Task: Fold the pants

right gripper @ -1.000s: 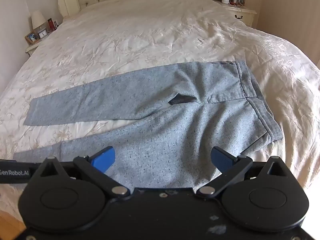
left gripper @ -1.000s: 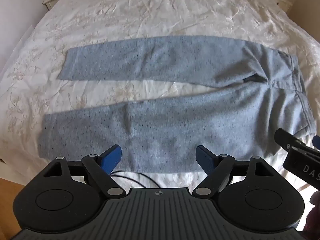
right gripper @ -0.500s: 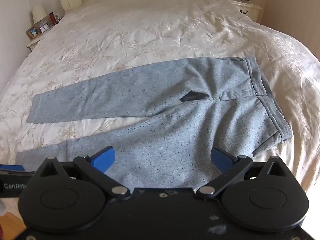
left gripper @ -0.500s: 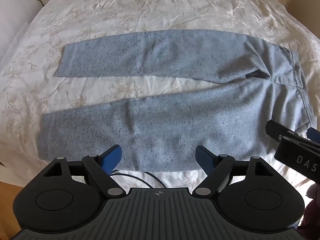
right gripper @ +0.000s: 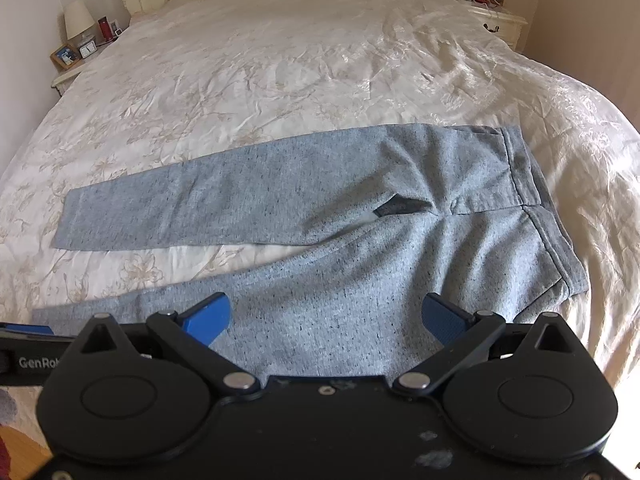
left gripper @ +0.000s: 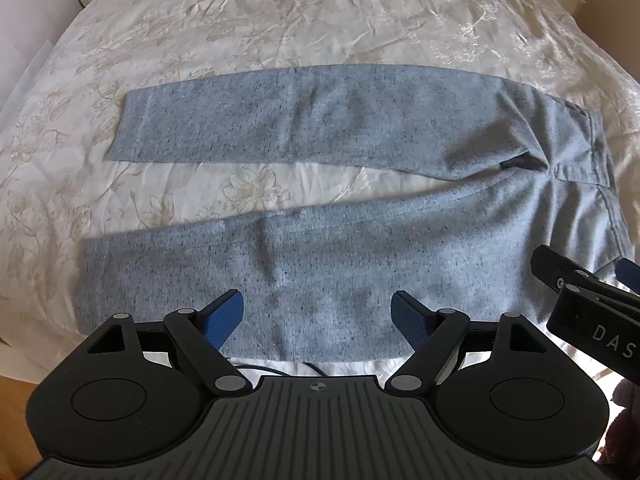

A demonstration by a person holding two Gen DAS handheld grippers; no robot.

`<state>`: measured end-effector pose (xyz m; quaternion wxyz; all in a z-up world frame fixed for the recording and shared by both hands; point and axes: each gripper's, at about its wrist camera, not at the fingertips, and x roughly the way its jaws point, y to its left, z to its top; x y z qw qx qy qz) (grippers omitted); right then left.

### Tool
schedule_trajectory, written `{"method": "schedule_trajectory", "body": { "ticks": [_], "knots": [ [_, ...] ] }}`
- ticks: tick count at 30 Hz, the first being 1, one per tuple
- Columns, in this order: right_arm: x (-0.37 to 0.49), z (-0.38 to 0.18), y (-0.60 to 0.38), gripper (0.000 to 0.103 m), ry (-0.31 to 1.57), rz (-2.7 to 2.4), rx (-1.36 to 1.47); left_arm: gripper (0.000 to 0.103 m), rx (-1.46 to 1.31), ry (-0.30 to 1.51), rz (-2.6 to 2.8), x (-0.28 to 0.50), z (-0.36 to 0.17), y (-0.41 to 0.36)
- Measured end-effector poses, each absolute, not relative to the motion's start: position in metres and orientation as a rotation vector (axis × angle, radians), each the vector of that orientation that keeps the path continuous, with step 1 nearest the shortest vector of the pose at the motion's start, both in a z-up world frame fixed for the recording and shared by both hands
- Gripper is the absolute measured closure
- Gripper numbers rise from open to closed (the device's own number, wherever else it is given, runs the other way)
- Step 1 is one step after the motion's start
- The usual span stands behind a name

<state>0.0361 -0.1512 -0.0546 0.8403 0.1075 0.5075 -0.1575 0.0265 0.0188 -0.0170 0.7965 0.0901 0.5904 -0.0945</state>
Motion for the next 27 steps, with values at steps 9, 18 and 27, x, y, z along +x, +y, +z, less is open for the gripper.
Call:
{"method": "schedule_trajectory", "body": {
  "ticks": [9,18,27],
  "knots": [
    [0.041,-0.052,-0.145,0.0,1.059,-0.353,0.233,0.022,0.196,1.266,-0.223,0.042,-0.011,0.022],
    [0.047,-0.05,-0.135,0.0,1.059,-0.366,0.234,0.022,0.201,1.264,-0.243,0.053,-0.009,0.025],
    [0.049,-0.052,-0.129,0.0,1.069,-0.395,0.238,0.022,0.213,1.276,-0.28,0.058,-0.013,0.03]
  ]
}}
